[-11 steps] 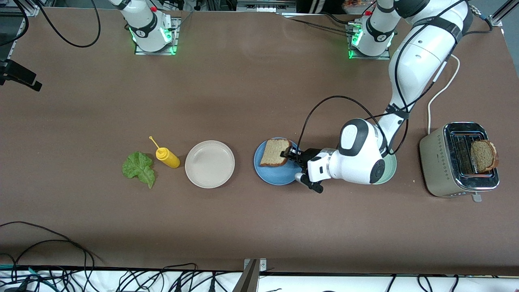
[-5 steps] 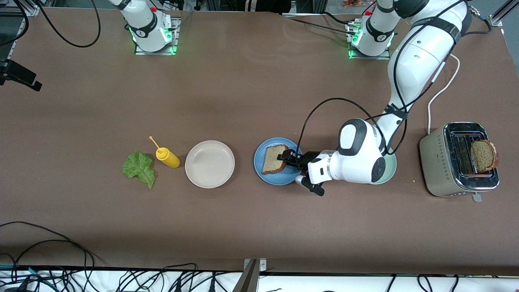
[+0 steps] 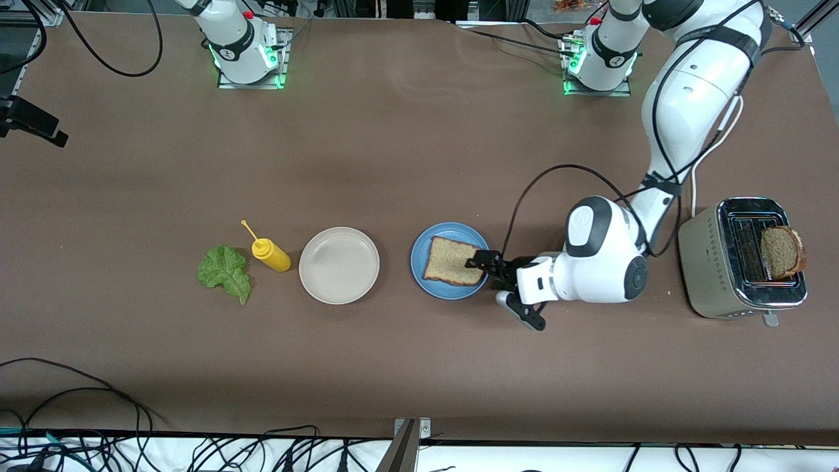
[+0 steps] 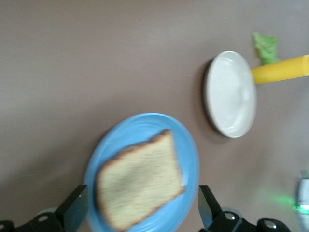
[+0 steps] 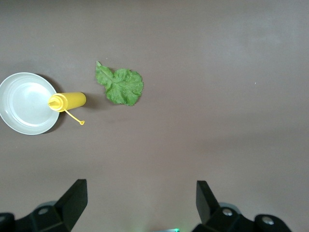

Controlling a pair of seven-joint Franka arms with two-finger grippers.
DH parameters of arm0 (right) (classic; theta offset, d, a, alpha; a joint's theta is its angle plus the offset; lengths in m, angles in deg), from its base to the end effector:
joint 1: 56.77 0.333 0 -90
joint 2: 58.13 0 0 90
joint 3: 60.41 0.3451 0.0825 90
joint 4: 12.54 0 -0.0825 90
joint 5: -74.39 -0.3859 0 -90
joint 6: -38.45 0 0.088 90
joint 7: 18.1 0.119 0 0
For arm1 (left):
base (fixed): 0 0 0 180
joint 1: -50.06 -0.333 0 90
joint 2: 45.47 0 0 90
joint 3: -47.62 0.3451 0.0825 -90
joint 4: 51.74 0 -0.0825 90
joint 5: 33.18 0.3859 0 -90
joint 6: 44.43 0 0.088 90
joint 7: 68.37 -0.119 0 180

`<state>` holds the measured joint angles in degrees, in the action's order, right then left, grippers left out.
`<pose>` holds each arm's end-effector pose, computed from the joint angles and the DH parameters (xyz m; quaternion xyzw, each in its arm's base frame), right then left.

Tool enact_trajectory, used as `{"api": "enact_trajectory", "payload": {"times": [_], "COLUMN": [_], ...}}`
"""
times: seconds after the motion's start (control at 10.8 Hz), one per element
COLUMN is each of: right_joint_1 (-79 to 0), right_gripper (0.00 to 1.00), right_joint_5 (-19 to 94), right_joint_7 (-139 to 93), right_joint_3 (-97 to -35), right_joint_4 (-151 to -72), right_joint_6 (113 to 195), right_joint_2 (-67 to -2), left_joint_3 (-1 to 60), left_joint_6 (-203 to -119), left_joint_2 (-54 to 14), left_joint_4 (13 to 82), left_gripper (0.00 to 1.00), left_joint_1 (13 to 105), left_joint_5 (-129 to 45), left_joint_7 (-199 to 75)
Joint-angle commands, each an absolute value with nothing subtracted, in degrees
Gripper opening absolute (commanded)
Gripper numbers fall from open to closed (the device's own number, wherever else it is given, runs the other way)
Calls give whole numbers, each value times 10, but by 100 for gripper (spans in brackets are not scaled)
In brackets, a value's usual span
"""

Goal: Make sandwich in blue plate with both arms
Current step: 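Lower the bread onto the blue plate and open the left gripper, then raise the left gripper while the right gripper reaches the lettuce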

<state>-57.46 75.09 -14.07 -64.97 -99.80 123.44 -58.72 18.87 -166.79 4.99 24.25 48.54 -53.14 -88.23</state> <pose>0.5414 -0.0516 0.6622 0.9966 -0.0813 -0.0147 0.0055 0.7155 -0.2775 0.2660 0.9187 -0.2166 -0.0145 0.3298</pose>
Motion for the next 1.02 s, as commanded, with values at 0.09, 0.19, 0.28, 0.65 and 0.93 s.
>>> {"api": "enact_trajectory", "payload": {"times": [0.09, 0.19, 0.28, 0.65, 0.93], "right_joint_1": [-574, -572, -570, -555, -558], "right_gripper": [100, 100, 100, 100, 100], "right_joint_5": [756, 756, 755, 743, 742], "right_joint_7": [-143, -142, -145, -142, -186], "right_joint_3": [-647, -645, -643, -638, -640], "right_joint_4": [-990, -990, -995, -992, -992], "right_joint_6": [1222, 1221, 1220, 1227, 1302], "right_joint_2": [-587, -583, -580, -512, -436], "left_joint_3": [191, 192, 192, 196, 196], "left_joint_6": [-1622, -1605, -1574, -1452, -1358], "left_joint_2": [-14, -34, -57, -163, -262], "left_joint_4": [246, 246, 246, 253, 254], "left_gripper": [100, 100, 100, 100, 100], "left_joint_1": [461, 445, 432, 394, 389], "left_joint_5": [-416, -370, -335, -282, -237], "left_joint_7": [-896, -896, -897, -898, -888]}}
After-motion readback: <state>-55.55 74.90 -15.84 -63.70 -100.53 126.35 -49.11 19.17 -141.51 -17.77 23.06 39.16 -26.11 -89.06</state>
